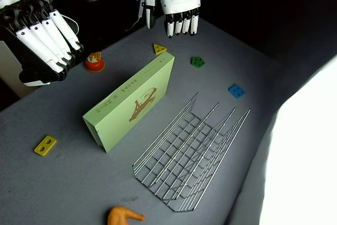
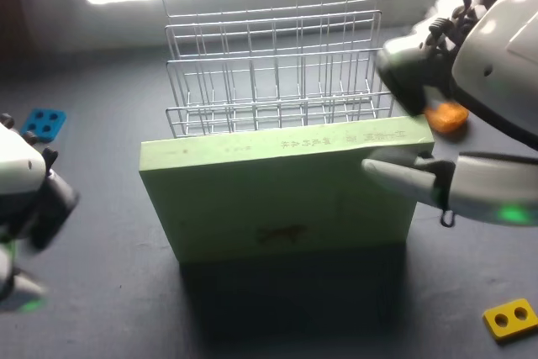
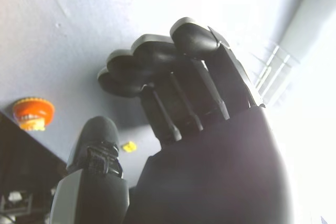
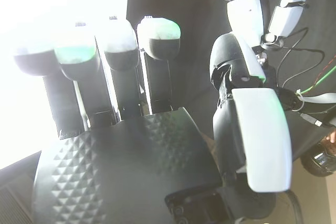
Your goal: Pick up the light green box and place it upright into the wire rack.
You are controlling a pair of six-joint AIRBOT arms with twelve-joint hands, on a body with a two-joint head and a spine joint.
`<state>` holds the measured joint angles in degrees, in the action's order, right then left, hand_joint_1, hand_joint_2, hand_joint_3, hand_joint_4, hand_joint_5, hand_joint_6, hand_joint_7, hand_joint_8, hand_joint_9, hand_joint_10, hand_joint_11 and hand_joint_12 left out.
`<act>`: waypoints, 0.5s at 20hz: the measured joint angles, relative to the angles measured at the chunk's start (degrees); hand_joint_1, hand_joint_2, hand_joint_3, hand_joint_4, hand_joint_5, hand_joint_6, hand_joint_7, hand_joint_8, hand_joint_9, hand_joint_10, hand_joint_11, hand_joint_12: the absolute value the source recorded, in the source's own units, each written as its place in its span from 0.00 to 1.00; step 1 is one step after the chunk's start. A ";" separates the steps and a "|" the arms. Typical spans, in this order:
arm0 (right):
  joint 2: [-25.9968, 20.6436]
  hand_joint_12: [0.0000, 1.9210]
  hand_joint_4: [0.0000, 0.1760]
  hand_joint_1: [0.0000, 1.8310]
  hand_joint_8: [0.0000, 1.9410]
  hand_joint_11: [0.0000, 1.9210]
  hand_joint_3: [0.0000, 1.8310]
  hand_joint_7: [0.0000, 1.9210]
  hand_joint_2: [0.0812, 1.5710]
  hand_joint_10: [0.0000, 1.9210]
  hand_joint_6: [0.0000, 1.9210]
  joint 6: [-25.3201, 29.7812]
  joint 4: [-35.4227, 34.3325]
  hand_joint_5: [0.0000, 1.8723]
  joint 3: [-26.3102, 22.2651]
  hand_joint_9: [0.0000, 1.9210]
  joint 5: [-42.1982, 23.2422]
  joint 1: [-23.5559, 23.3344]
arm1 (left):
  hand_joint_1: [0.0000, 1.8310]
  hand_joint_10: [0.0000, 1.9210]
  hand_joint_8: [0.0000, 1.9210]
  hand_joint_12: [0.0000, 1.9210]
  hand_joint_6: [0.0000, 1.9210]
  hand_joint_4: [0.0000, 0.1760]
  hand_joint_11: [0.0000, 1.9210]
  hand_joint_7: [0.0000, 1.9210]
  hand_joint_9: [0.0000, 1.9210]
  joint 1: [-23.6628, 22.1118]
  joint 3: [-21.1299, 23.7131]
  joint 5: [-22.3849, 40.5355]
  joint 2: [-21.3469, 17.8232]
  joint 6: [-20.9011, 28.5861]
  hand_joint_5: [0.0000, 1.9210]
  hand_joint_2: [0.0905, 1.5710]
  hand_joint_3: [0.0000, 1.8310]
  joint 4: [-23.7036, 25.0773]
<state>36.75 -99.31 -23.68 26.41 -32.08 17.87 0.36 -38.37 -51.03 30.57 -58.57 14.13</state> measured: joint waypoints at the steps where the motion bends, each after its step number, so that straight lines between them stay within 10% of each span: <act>1: 0.00 0.38 0.00 0.06 0.00 0.00 0.01 0.06 0.72 0.01 0.00 0.02 0.07 0.05 -0.02 0.07 0.02 0.00 | 0.09 0.00 0.00 0.30 0.01 0.00 0.00 0.08 0.07 0.04 -0.02 -0.39 -0.02 0.22 0.06 0.74 0.01 -0.20; 3: 0.02 0.22 0.00 0.07 0.00 0.00 0.01 0.03 0.73 0.00 0.00 0.02 0.26 0.03 -0.02 0.03 -0.50 -0.02 | 0.10 0.01 0.00 0.38 0.01 0.00 0.00 0.07 0.08 -0.02 -0.09 0.15 -0.02 0.17 0.08 0.73 0.00 -0.26; 10: 2.54 0.23 0.00 0.09 0.00 0.00 0.00 0.02 0.74 0.00 0.00 -4.68 -11.58 0.03 0.17 0.03 1.38 0.00 | 0.13 0.00 0.00 0.44 0.01 0.00 0.00 0.11 0.12 -0.02 -0.11 -0.13 -0.02 0.15 0.11 0.74 0.00 -0.15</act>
<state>39.29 -103.98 -35.27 26.59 -30.70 17.87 0.34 -38.48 -51.16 30.55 -58.41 13.98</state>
